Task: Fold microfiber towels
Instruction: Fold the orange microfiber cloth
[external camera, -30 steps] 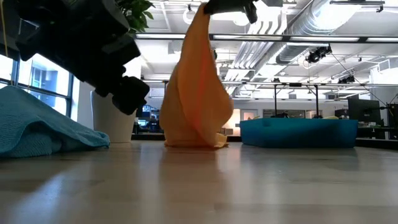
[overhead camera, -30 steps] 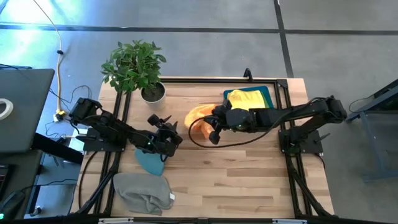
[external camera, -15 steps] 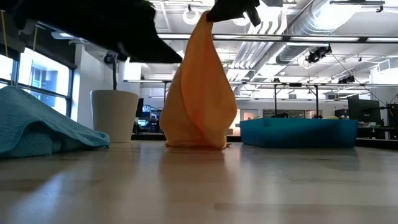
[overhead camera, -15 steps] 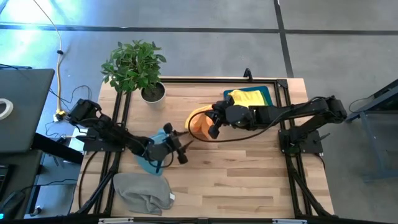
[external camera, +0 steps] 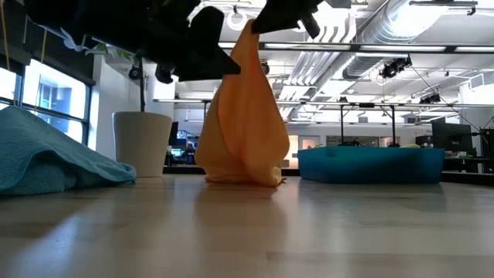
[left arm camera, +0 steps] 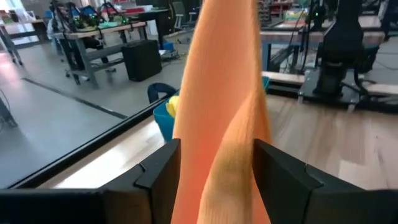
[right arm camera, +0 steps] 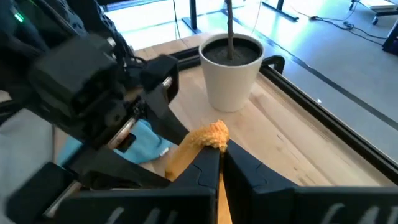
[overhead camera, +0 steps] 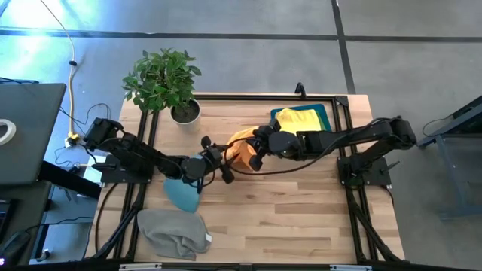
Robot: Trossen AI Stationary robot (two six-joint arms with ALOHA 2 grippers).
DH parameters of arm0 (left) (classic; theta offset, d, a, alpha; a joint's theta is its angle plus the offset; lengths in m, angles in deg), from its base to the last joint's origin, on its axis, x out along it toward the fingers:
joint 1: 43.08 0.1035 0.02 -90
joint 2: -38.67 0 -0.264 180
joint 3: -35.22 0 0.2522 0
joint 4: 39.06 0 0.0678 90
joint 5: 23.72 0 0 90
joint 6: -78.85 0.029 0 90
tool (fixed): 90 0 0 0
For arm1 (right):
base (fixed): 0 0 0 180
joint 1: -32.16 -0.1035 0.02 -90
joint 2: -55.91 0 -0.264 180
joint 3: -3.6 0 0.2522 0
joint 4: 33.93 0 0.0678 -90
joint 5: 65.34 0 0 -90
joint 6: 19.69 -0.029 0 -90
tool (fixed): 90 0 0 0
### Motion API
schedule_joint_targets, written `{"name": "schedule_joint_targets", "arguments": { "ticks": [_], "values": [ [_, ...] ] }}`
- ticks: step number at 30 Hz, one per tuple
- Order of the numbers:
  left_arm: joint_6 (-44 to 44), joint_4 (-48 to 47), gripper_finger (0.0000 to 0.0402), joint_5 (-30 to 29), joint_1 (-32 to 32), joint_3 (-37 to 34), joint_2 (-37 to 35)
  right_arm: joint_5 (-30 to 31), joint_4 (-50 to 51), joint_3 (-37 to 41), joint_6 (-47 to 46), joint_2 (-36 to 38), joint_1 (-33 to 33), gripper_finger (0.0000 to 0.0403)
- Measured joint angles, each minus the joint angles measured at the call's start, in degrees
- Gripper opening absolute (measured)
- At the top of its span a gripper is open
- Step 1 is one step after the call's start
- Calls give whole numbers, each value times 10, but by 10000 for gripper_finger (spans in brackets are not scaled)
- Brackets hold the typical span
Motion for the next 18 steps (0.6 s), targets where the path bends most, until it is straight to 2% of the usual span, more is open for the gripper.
{"name": "schedule_joint_targets", "arguments": {
  "ticks": [4,10,18],
  "values": [
    [-3,-31,181,-46,1,7,0,0,0,0,5,-2,0,0],
    [-103,-165,181,-188,1,7,0,1,1,0,16,-2,-8,0],
    [-258,-352,181,-254,11,7,0,1,0,0,49,1,-20,0]
  ]
}}
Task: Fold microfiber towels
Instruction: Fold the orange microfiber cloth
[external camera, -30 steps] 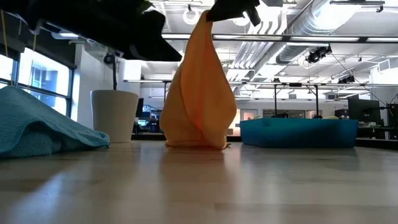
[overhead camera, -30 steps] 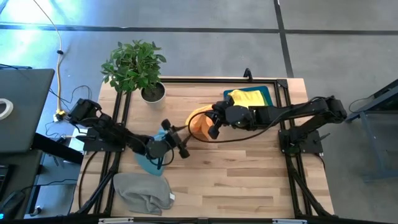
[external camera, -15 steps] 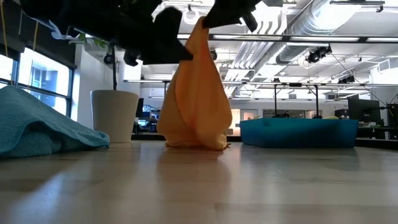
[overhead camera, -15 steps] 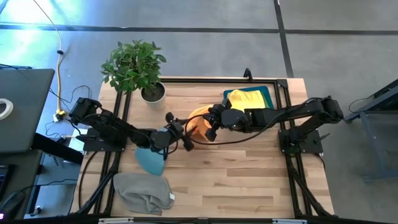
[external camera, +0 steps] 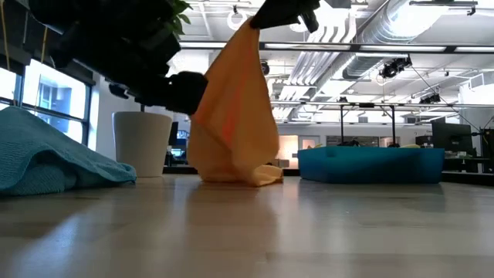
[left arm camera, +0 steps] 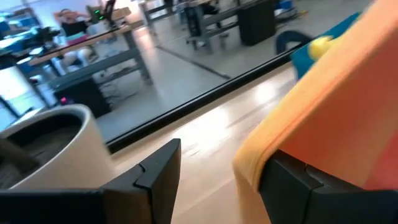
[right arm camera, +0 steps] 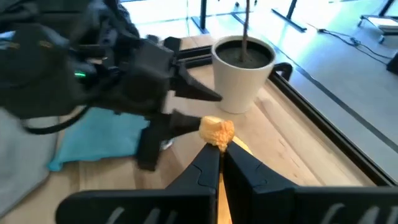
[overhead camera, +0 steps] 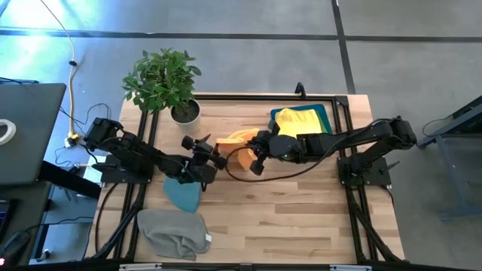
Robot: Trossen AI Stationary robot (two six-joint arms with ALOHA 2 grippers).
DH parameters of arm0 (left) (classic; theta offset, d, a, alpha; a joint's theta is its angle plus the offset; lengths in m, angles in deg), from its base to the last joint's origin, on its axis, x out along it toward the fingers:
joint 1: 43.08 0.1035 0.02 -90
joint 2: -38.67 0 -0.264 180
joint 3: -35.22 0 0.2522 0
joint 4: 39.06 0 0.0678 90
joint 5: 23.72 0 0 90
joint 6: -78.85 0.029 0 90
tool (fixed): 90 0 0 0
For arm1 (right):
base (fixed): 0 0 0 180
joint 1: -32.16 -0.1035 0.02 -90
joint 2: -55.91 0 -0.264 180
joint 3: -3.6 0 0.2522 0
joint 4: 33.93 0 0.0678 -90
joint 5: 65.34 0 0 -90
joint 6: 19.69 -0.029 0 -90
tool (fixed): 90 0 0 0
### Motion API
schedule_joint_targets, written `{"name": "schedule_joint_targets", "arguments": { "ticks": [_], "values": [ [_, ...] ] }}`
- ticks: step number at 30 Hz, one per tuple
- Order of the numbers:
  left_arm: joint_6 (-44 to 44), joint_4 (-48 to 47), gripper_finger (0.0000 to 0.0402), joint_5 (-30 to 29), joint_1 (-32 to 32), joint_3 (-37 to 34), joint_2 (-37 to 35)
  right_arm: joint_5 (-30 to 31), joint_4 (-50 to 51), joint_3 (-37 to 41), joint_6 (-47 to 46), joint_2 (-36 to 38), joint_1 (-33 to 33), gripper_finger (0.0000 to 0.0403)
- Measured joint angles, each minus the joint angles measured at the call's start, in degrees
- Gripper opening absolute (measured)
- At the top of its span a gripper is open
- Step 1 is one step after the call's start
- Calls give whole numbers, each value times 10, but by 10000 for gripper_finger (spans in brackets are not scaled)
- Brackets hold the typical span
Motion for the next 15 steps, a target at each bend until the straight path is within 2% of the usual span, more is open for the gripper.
{"name": "schedule_joint_targets", "arguments": {
  "ticks": [9,15],
  "values": [
    [-126,-133,181,4,23,0,0,0,-1,0,16,36,-29,0],
    [-139,-150,181,27,25,0,0,0,0,0,16,66,-49,0]
  ]
}}
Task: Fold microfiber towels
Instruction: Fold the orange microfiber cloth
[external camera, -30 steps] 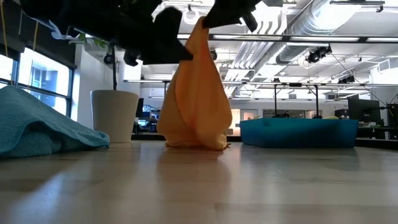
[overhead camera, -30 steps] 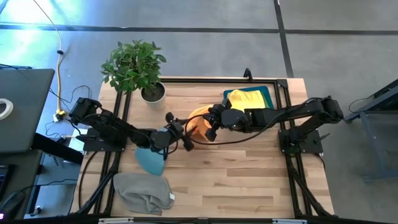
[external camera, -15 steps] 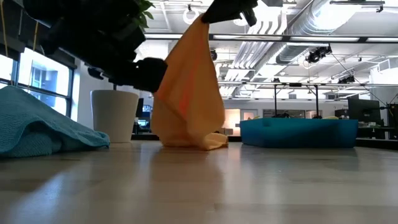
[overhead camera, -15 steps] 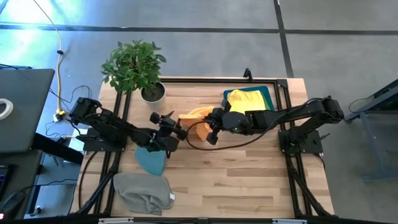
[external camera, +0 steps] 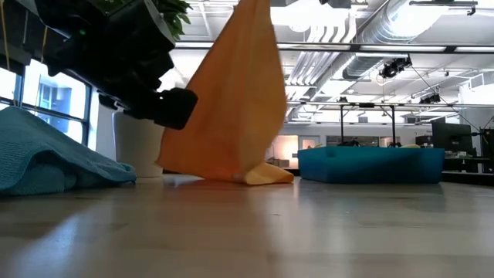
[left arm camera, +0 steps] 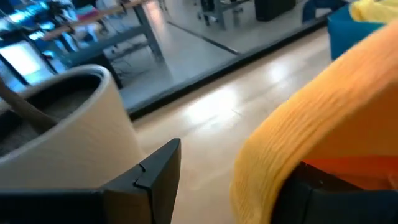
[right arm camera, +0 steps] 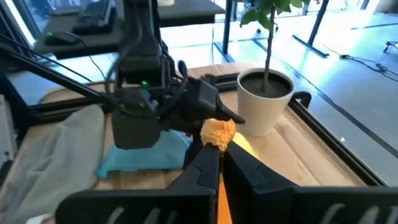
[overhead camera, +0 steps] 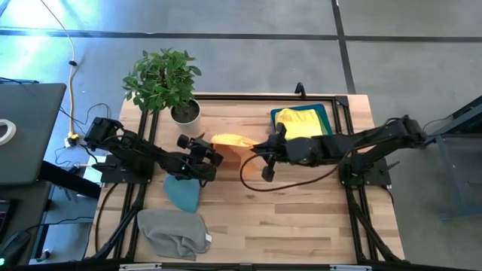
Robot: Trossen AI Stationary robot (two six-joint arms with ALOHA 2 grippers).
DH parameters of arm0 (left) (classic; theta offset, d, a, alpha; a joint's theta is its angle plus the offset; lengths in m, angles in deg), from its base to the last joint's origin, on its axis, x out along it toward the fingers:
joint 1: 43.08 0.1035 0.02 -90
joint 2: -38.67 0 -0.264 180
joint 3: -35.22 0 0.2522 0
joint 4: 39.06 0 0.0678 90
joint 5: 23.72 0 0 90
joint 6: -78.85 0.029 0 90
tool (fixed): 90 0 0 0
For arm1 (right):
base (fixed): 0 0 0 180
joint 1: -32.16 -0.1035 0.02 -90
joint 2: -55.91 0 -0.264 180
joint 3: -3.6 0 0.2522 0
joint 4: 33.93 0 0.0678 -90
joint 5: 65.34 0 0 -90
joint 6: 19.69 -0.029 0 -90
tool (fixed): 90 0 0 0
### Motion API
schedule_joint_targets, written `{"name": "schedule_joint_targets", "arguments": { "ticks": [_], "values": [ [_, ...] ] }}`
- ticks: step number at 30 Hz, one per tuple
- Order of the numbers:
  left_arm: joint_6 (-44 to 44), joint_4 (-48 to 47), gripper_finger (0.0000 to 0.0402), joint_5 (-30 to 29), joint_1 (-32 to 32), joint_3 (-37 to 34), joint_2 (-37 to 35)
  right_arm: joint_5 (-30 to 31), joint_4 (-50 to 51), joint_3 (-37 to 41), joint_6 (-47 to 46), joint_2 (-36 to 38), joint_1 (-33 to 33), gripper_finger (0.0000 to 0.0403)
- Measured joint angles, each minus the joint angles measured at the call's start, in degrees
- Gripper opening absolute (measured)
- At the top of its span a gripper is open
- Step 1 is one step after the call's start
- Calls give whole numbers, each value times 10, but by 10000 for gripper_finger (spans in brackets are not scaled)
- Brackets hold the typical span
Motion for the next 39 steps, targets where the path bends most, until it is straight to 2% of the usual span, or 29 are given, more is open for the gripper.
{"name": "schedule_joint_targets", "arguments": {
  "ticks": [6,17,22,30,33,39],
  "values": [
    [5,0,170,72,-1,0,0,0,2,0,-1,7,-8,0],
    [9,-4,54,159,1,-3,1,0,2,0,-2,7,-8,0],
    [54,2,10,200,-5,-1,0,0,21,0,-6,7,-8,0],
    [250,-19,2,315,-55,54,-28,0,102,12,-9,7,-36,0],
    [300,-63,2,320,-83,89,-38,4,127,13,-9,7,-60,0],
    [322,-192,1,313,-134,185,-39,39,199,13,-49,6,-117,0]
  ]
}}
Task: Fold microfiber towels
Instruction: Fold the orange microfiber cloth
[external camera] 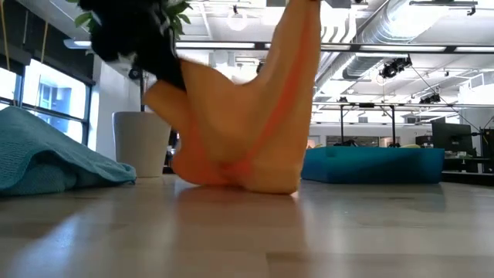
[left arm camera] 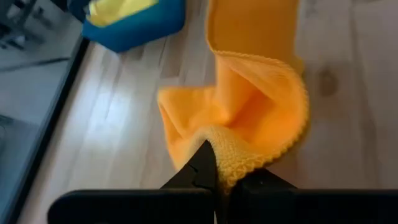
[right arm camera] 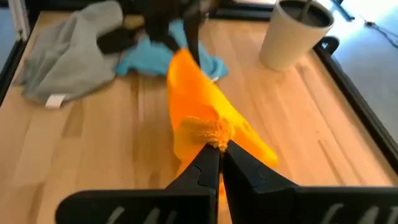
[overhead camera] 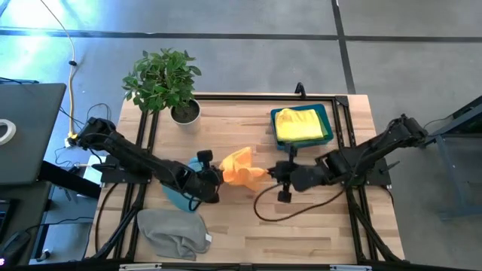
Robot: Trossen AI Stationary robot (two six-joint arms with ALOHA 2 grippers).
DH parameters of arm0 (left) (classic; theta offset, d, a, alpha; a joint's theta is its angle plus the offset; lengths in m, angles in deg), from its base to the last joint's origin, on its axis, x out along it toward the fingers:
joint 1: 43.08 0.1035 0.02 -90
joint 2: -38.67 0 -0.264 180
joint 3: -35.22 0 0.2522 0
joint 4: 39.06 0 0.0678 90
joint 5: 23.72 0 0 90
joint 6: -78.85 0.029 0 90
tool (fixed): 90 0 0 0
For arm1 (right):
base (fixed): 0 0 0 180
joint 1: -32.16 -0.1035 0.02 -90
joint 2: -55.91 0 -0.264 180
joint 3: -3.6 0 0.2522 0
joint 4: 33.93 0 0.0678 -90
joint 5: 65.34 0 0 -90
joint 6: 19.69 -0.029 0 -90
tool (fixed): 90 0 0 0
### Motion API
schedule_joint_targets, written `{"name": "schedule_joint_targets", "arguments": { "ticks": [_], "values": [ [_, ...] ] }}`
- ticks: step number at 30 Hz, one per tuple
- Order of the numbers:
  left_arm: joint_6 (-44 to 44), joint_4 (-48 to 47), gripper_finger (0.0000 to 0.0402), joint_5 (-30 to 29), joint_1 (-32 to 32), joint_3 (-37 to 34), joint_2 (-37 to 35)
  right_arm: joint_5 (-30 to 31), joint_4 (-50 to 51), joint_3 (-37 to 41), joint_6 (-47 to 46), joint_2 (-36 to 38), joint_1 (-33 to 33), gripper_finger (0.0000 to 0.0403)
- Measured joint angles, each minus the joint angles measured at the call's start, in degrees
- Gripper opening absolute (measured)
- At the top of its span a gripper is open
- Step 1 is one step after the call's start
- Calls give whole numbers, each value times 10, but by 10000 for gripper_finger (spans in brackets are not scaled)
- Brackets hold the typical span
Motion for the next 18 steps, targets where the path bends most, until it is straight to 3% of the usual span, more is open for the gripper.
{"name": "schedule_joint_targets", "arguments": {
  "ticks": [9,18],
  "values": [
    [30,-147,0,-65,-57,116,0,71,74,0,-41,0,-77,0],
    [194,-232,0,-206,-19,187,0,305,161,-6,50,0,-50,0]
  ]
}}
